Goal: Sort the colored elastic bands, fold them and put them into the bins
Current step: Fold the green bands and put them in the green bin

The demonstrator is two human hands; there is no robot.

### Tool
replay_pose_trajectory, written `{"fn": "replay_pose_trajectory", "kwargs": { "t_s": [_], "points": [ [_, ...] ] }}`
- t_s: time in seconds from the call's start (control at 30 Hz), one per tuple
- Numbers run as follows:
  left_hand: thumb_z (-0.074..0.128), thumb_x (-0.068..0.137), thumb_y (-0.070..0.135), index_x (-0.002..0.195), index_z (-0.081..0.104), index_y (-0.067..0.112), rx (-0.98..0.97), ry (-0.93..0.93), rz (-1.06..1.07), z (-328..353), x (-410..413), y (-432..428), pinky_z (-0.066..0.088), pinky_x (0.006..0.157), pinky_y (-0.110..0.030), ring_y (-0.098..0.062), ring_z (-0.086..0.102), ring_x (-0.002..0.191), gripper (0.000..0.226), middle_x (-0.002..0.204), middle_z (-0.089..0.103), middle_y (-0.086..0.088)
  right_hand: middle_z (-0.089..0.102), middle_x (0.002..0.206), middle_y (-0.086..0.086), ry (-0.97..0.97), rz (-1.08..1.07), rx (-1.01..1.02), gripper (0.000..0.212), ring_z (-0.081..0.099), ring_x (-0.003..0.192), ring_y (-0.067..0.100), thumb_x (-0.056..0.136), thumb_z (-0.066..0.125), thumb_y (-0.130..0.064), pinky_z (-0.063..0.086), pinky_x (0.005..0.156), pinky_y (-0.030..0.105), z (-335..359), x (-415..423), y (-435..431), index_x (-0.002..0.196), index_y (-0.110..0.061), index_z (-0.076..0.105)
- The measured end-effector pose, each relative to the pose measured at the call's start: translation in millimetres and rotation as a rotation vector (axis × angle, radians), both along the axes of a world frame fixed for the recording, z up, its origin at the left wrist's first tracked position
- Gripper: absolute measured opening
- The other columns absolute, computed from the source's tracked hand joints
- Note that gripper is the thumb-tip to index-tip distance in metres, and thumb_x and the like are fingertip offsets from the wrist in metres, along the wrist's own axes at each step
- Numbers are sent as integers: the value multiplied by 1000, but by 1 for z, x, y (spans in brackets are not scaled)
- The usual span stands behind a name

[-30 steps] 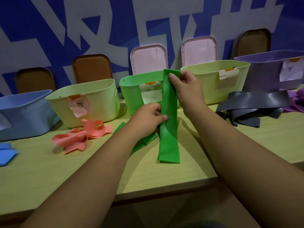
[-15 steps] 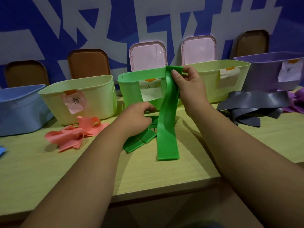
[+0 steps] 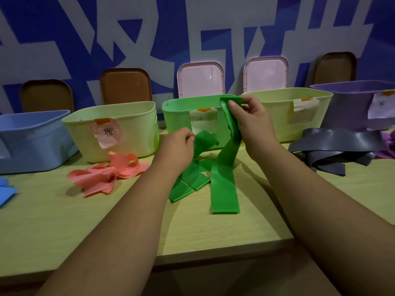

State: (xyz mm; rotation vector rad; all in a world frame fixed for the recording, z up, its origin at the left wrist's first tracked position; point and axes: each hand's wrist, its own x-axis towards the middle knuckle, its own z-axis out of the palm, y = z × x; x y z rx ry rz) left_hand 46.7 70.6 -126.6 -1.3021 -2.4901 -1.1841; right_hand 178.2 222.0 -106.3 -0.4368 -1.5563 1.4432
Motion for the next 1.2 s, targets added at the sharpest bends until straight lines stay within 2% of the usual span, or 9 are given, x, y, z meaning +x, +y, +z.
{"fn": "replay_pose_trajectory", "kwargs": {
  "t_s": [0.1, 0.17, 0.3, 0.4, 0.57, 0.73, 0.87, 1.0, 1.2],
  "points": [
    [55, 111, 24, 118, 74, 19, 181, -9, 41, 6, -2, -4, 40, 67, -17, -6, 61, 88, 21, 98, 67, 9, 79, 107, 0, -26, 67, -9, 8, 76, 96, 21, 104, 70, -31, 62, 75, 37, 1, 0, -1, 110, -26, 72],
    [59, 109, 24, 118, 77, 20, 290, -76, 11, 9, -2, -5, 47, 74, -16, -5, 66, 95, 20, 102, 72, 11, 80, 105, 0, -61, 118, -4, 5, 77, 90, 19, 103, 71, -29, 59, 72, 35, 0, -1, -4, 107, -25, 72],
    [68, 104, 26, 120, 80, 26, 449, -304, -80, 12, -2, -5, 62, 96, -41, -8, 75, 103, 20, 108, 80, 11, 81, 106, 6, -113, 200, 32, 11, 79, 96, 27, 102, 74, -23, 64, 85, 42, -5, -5, -8, 110, -16, 73],
    [69, 104, 24, 119, 80, 25, 502, -491, -156, 15, 3, -6, 66, 89, -48, -15, 79, 100, 19, 105, 82, 6, 81, 108, 9, -155, 263, 46, 15, 79, 97, 30, 102, 74, -22, 64, 88, 45, -7, -5, -11, 115, -14, 73],
    [65, 107, 17, 117, 79, 24, 550, -655, -261, 19, 12, -9, 67, 83, -45, -21, 79, 104, 18, 108, 82, -1, 80, 106, 7, -149, 266, 59, 14, 78, 94, 25, 102, 73, -20, 64, 87, 42, -7, -4, -11, 114, -12, 74],
    [63, 108, 18, 117, 78, 22, 559, -742, -299, 22, 15, -11, 66, 77, -40, -24, 80, 102, 18, 110, 82, -4, 80, 104, 12, -154, 264, 55, 18, 77, 90, 25, 102, 73, -18, 65, 86, 42, -6, -4, -13, 116, -8, 74],
    [67, 106, 18, 121, 77, 16, 549, -764, -306, 22, 15, -12, 66, 83, -47, -27, 80, 102, 18, 110, 82, -8, 80, 103, 13, -163, 253, 69, 16, 77, 91, 27, 101, 75, -18, 64, 88, 46, -7, -5, -12, 114, -9, 75],
    [69, 104, 14, 119, 76, 14, 551, -790, -275, 22, 15, -13, 67, 78, -46, -29, 81, 95, 17, 104, 82, -10, 80, 95, 5, -164, 251, 83, 16, 76, 84, 19, 100, 75, -17, 61, 76, 34, -7, -5, -13, 114, -8, 75],
    [67, 103, 11, 118, 74, 12, 548, -801, -242, 23, 14, -13, 66, 74, -44, -31, 82, 91, 16, 101, 82, -11, 79, 95, 5, -166, 272, 102, 16, 74, 82, 17, 100, 76, -16, 59, 74, 31, -8, -5, -13, 113, -8, 75]
  ]
}}
